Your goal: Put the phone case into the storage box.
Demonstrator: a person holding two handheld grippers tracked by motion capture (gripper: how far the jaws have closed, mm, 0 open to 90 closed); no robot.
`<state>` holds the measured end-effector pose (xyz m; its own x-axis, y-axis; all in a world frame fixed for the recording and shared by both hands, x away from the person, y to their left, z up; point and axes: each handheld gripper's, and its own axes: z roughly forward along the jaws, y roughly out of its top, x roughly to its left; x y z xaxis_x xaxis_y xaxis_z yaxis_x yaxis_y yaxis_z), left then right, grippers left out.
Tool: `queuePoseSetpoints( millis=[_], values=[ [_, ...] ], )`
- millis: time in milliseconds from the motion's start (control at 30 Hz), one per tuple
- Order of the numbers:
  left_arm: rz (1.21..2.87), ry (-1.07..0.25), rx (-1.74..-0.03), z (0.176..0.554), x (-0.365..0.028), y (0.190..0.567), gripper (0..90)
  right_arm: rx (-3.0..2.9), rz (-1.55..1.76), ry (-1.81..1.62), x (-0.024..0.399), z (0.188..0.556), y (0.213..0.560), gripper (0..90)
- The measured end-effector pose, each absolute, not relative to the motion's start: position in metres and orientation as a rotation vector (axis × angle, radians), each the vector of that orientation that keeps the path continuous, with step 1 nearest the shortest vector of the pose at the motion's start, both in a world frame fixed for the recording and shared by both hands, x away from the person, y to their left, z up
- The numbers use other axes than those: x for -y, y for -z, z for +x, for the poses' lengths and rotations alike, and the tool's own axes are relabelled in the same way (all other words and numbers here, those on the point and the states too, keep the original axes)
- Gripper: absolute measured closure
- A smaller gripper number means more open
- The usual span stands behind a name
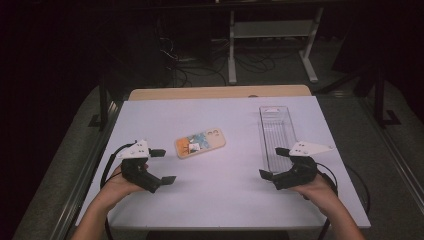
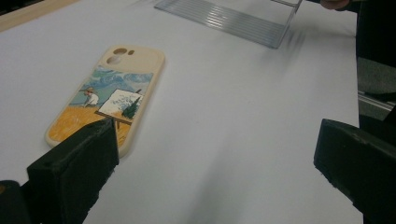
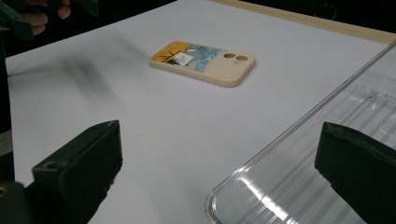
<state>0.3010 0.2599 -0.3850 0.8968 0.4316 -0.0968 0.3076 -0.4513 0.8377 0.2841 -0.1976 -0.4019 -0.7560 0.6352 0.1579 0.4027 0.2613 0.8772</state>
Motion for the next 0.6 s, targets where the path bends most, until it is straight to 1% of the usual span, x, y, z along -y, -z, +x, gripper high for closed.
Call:
queuePoseSetpoints(
  millis=[233,600],
  values=[
    [2.078,-0.128,-0.554,0.306,-0.256,0.388,0.0,-2.3,0.969,-1.496,0.197,0.285,0.402,0.5],
    [2.061,-0.128,-0.561,0.315,-0.249,0.385,0.0,-2.303,0.963,-1.507,0.199,0.286,0.402,0.6]
  ],
)
